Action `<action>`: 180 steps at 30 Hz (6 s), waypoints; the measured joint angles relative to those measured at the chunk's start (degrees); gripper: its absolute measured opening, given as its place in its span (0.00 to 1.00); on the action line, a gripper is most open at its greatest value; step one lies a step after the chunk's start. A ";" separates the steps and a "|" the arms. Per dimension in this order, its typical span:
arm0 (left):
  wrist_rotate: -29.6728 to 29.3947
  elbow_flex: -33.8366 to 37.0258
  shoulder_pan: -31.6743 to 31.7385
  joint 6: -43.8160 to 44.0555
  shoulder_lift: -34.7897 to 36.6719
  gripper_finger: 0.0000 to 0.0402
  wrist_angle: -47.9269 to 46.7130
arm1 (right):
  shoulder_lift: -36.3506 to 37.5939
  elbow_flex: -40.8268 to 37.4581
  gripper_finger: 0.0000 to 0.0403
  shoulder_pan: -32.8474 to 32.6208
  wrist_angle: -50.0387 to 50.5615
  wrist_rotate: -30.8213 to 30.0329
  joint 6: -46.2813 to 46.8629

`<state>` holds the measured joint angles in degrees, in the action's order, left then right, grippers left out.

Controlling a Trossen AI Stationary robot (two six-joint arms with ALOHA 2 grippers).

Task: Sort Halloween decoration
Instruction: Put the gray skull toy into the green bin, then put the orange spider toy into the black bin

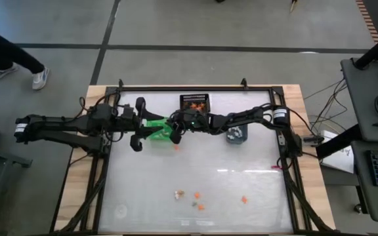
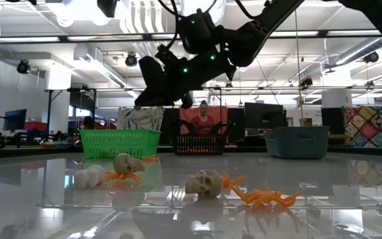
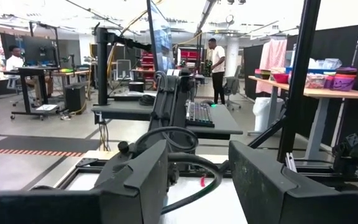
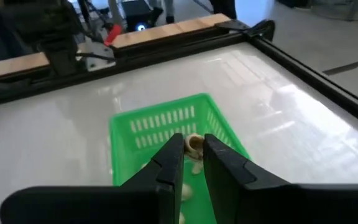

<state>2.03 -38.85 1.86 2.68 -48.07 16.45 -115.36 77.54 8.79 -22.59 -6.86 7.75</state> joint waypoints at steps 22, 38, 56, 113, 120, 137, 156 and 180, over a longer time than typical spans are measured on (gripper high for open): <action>0.00 0.00 0.00 0.00 -0.11 0.38 0.09 | 0.43 0.09 0.31 0.09 7.69 5.34 2.75; 0.02 0.09 -0.06 2.57 -0.13 0.38 -4.32 | 10.37 -0.01 0.50 -1.55 23.05 7.31 3.12; -1.60 3.23 -2.18 8.39 -3.41 0.38 -5.85 | 15.45 -9.47 0.48 -12.01 18.39 -1.23 1.13; -1.55 3.37 -3.24 4.02 -8.90 0.38 -6.43 | 7.68 -9.90 0.03 -15.54 21.25 -6.04 -0.84; -1.61 3.39 -5.93 2.89 -14.43 0.38 -7.97 | 15.88 -14.97 0.03 -17.63 24.84 -6.07 -1.38; -18.11 4.90 -17.55 -2.69 -33.23 0.13 -10.81 | 20.52 -29.14 0.03 -18.07 7.21 -4.66 -6.00; -29.51 5.66 -17.94 -1.76 -49.64 0.00 4.02 | 12.56 -29.01 0.03 -16.79 -8.51 -4.74 -12.31; -31.51 5.95 -17.15 -0.81 -54.75 0.00 12.00 | 9.04 -28.89 0.06 -13.13 -14.13 -0.16 -3.35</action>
<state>-29.48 -32.91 -15.28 1.87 -102.83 28.45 -106.32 48.64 -4.34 -36.72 -7.03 4.40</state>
